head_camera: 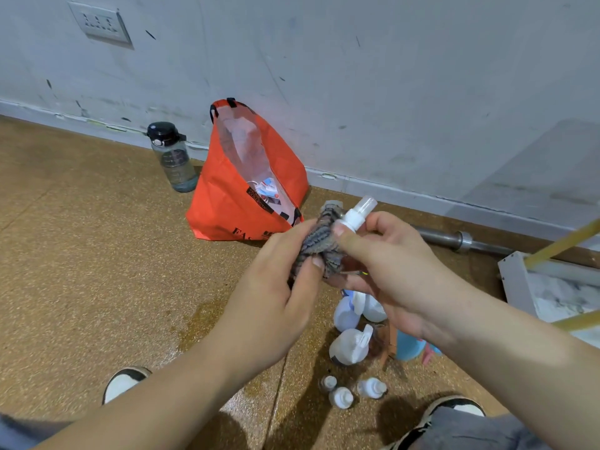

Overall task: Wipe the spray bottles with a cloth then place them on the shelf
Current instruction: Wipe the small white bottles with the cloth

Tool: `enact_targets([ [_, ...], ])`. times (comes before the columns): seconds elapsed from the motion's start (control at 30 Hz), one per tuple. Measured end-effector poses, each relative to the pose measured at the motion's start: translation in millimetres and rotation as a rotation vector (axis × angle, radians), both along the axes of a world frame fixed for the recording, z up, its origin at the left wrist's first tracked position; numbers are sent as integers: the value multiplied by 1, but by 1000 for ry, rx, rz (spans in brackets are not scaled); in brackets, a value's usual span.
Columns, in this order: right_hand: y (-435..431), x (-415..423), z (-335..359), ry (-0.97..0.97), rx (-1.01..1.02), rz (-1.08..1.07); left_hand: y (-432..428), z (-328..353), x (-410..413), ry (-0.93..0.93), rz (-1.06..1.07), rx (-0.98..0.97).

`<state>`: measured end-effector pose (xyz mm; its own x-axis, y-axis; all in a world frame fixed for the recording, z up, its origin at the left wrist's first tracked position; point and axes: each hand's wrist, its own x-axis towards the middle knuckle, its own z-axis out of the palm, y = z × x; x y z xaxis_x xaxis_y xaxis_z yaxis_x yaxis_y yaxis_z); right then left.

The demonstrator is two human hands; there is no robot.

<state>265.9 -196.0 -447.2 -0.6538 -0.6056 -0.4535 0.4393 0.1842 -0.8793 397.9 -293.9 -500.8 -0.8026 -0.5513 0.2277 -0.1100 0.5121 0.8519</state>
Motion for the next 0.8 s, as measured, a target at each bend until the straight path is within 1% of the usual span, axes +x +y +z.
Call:
enact_targets([
  [0.1,1,-6,-3,70,62,-34,9,10,-1,-21,73,449],
  [0.13,2,-8,-5,79,81,-19,12,14,-1,-34,123,550],
  [0.2,5,-10,-5,39,72,83,13,17,0,-68,193,685],
  [0.27,7,-11,-3,-12,16,241,3,17,-2,-103,240,781],
  [0.33,10,-11,-3,0,-46,357,-5,16,-3,-138,264,891],
  [0.37,11,-11,-4,39,-60,389,-8,15,-2,-156,254,914],
  [0.47,14,-8,-10,208,-28,392,-6,8,0,-194,222,856],
  [0.57,15,-6,-17,348,31,404,0,12,2,-177,156,709],
  [0.63,15,-6,-20,383,47,409,0,14,1,-65,145,634],
  [0.7,13,-5,-22,393,45,425,-3,17,1,87,152,541],
  [0.73,13,-3,-22,404,38,436,-4,17,0,130,133,462],
  [0.8,12,1,-21,439,11,450,-2,22,0,129,53,276],
])
